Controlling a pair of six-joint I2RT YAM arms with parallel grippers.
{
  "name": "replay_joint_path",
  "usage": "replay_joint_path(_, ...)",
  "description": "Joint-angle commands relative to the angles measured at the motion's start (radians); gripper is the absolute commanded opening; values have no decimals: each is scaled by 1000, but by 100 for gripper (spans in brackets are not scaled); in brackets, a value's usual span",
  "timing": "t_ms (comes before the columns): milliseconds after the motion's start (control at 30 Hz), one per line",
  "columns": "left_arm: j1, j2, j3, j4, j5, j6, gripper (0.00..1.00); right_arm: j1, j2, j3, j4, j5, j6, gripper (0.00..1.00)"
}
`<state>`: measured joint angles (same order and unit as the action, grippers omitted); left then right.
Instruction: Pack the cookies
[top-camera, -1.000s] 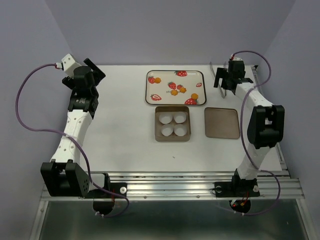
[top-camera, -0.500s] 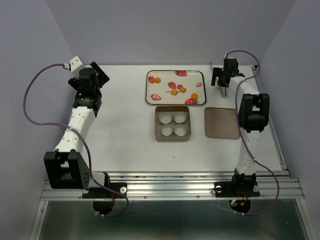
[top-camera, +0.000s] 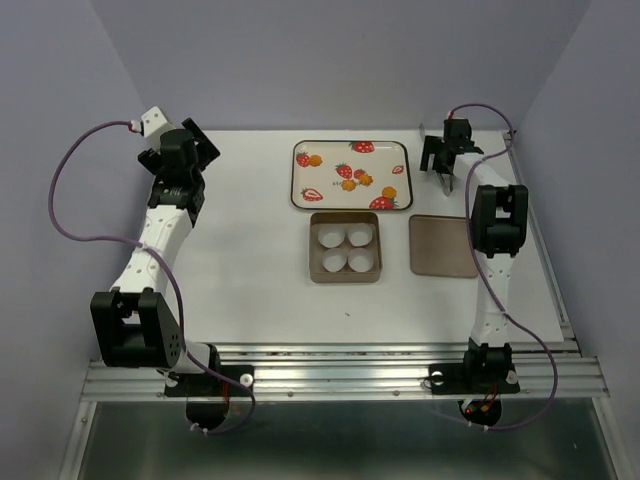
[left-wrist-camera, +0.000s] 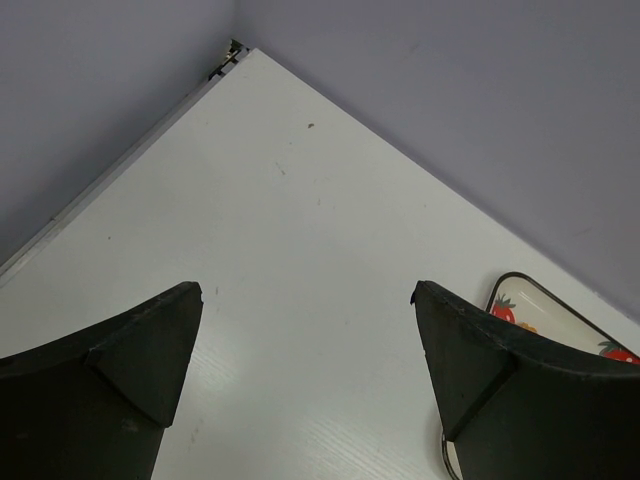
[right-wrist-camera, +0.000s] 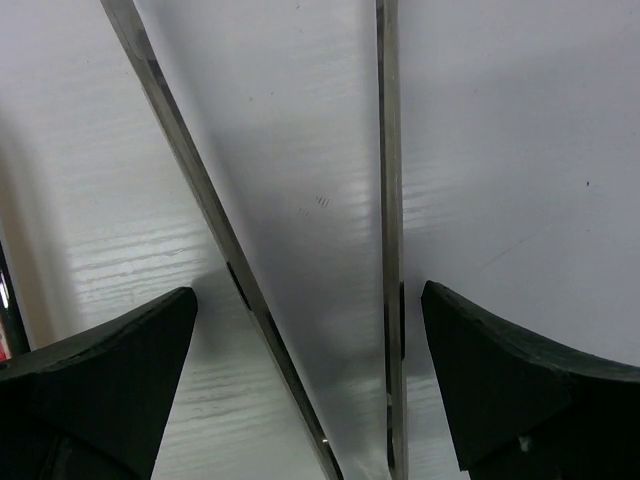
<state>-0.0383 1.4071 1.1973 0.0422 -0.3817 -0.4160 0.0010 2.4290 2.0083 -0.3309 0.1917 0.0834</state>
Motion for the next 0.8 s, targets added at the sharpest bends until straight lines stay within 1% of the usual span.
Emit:
replay_joint_path(0,0,-10,50,36,-20,19,99,-25,31,46,10,25,42,100)
replay_joint_path(67,0,-14,45,35,-19,16,99,-36,36,47,10,14,61,100)
replay_joint_path(133,0,-20,44,31,-19,13,99,-47,45,55,10,-30,72,100)
replay_joint_path(233,2,-28,41,28,-22,6,99,-47,56,61,10,-75,58,100)
replay_joint_path(367,0,-39,35,30,-31,6,99,-47,70,60,12,-123,29,93)
replay_joint_path(400,0,-37,33,28,-52,8,99,-47,74,66,12,-126,23,88)
replay_joint_path(500,0,-37,36,22,-69,8,99,-47,82,66,13,-126,22,78)
replay_joint_path(533,0,-39,35,22,-68,6,99,-47,82,67,13,-126,21,72)
replay_joint_path(633,0,-42,35,22,-53,-1,99,-47,73,72,13,-141,13,61)
replay_joint_path(767,0,-56,22,25,-36,-4,99,-47,22,67,33,-152,18,52)
